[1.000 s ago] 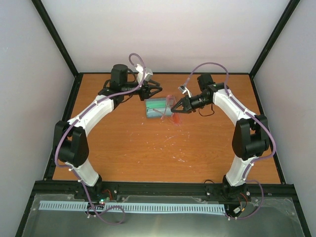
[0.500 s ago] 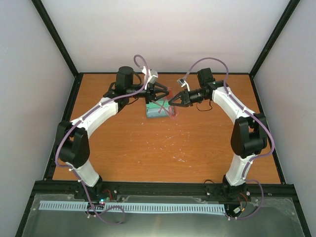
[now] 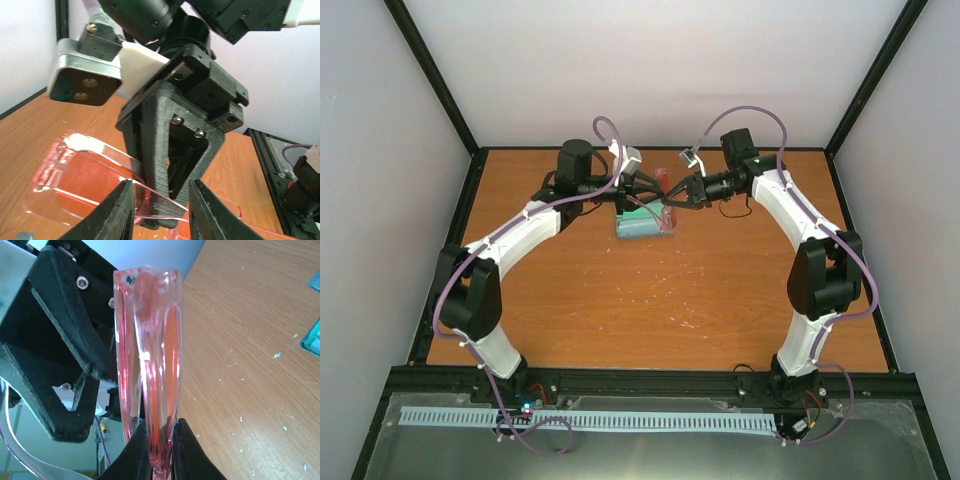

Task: Organize the sunglasses
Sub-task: Fold the sunglasses.

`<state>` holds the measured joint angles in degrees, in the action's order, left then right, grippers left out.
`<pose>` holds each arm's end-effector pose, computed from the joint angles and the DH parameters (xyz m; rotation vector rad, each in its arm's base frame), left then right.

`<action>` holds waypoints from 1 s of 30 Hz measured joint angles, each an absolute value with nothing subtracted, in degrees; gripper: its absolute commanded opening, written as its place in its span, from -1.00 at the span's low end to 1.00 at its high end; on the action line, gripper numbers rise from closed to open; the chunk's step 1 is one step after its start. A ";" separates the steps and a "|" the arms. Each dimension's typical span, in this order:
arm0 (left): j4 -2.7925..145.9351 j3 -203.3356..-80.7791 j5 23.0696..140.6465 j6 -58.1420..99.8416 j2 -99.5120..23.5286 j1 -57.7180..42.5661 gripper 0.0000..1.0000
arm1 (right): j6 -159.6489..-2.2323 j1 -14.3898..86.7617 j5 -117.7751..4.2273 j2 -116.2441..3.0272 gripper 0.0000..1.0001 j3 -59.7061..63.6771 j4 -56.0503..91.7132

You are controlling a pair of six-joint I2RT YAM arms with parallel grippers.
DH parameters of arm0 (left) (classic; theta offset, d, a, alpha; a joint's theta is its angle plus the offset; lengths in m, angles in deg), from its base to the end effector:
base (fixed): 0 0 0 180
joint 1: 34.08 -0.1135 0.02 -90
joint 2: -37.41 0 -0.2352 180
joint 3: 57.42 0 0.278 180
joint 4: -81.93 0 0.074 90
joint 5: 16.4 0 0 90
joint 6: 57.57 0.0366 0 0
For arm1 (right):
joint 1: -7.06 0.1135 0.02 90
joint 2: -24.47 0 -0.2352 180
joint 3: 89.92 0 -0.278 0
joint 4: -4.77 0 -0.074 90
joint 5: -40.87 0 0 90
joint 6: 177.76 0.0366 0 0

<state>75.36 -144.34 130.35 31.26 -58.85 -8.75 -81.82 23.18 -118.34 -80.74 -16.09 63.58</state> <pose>0.3579 -0.2033 0.2764 1.0657 1.5646 -1.2249 0.3805 0.1456 0.2715 -0.6630 2.2622 1.6933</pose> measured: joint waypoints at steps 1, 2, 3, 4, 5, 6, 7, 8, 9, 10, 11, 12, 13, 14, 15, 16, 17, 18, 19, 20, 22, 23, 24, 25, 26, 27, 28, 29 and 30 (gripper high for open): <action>74.96 -144.34 129.52 31.57 -58.85 -8.75 -0.35 | -82.26 23.18 -118.06 -80.74 -0.90 -16.07 64.22; 74.53 -144.34 128.80 31.83 -58.85 -8.82 -0.35 | -82.65 23.16 -117.67 -80.74 -0.91 -15.92 64.72; 74.09 -144.34 127.77 31.94 -58.85 -9.32 -0.35 | -83.09 23.11 -117.27 -80.74 -0.91 -15.63 65.31; 73.65 -144.34 126.89 31.92 -58.85 -9.91 -0.36 | -83.50 23.00 -117.23 -80.74 -0.90 -15.17 65.55; 73.13 -144.34 126.13 31.85 -58.85 -10.52 -0.37 | -83.98 22.83 -117.36 -80.74 -0.91 -14.58 65.73; 72.49 -144.32 125.26 31.52 -58.85 -11.57 -0.39 | -84.23 22.65 -117.45 -80.74 -0.91 -14.06 65.81; 72.01 -144.28 124.69 31.22 -58.85 -13.17 -0.40 | -84.47 22.44 -117.49 -80.74 -0.90 -13.51 65.92; 71.51 -144.28 124.03 30.87 -58.85 -15.18 -0.42 | -84.64 22.19 -117.47 -80.74 -0.91 -12.90 65.92; 71.07 -144.28 123.44 30.60 -58.85 -17.39 -0.43 | -84.73 22.02 -117.34 -80.74 -0.91 -12.46 65.92; 70.55 -144.28 122.81 30.39 -58.85 -20.10 -0.44 | -84.73 21.50 -117.01 -80.74 -0.91 -11.98 65.92; 70.11 -144.28 122.52 30.25 -58.85 -21.39 -0.45 | -84.73 21.01 -116.59 -80.74 -0.92 -11.76 65.92; 69.46 -144.28 122.20 30.19 -58.85 -23.29 -0.45 | -84.68 20.38 -116.00 -80.74 -0.93 -11.66 65.90; 68.98 -144.28 122.00 30.17 -58.83 -24.80 -0.46 | -84.38 19.70 -115.26 -80.74 -0.94 -11.66 65.86; 68.49 -144.28 121.98 30.17 -58.72 -25.74 -0.47 | -83.96 18.94 -114.10 -80.74 -0.94 -11.68 65.75; 68.12 -144.19 122.20 30.17 -58.44 -25.98 -0.48 | -83.66 18.50 -113.14 -80.78 -0.94 -11.79 65.70; 68.04 -143.80 122.81 30.15 -57.87 -25.87 -0.48 | -83.22 18.02 -112.07 -81.09 -0.94 -12.18 65.75; 67.90 -143.23 123.53 30.10 -56.97 -25.54 -0.49 | -82.67 17.69 -111.11 -81.65 -0.94 -12.97 65.77; 67.71 -142.55 124.38 30.10 -55.88 -25.19 -0.49 | -82.15 17.52 -110.26 -82.57 -0.94 -14.10 65.68; 67.18 -141.63 125.43 30.15 -54.00 -24.67 -0.49 | -81.56 17.52 -109.60 -83.56 -0.94 -15.24 65.49; 66.83 -141.31 126.02 30.23 -52.89 -24.43 -0.49 | -80.90 17.60 -109.03 -84.60 -0.94 -16.35 65.20; 65.94 -141.07 127.05 30.95 -50.35 -23.62 -0.49 | -79.68 17.67 -107.83 -86.48 -0.94 -18.10 64.79; 65.63 -141.07 127.46 31.52 -49.15 -23.16 -0.49 | -79.11 17.69 -107.37 -87.34 -0.94 -18.89 64.61; 65.33 -141.07 127.86 32.09 -47.95 -22.52 -0.49 | -78.70 17.69 -107.02 -87.95 -0.94 -19.44 64.46; 65.06 -141.07 128.01 32.57 -47.10 -21.85 -0.49 | -78.21 17.71 -106.65 -88.50 -0.94 -20.03 64.30; 64.82 -141.04 128.21 33.10 -46.31 -20.95 -0.49 | -77.80 17.74 -106.47 -88.87 -0.94 -20.51 64.22; 64.65 -140.93 128.29 33.62 -45.59 -19.75 -0.49 | -77.43 17.76 -106.37 -89.06 -0.94 -20.88 64.06; 64.54 -140.74 128.45 33.97 -45.13 -18.68 -0.49 | -77.19 17.80 -106.28 -89.09 -0.94 -21.16 64.09; 64.52 -140.45 128.64 34.23 -44.80 -17.52 -0.48 | -76.88 17.91 -106.26 -89.09 -0.94 -21.56 64.11; 64.52 -140.02 128.86 34.39 -44.67 -16.23 -0.49 | -76.66 18.11 -106.28 -89.09 -0.94 -22.06 64.09</action>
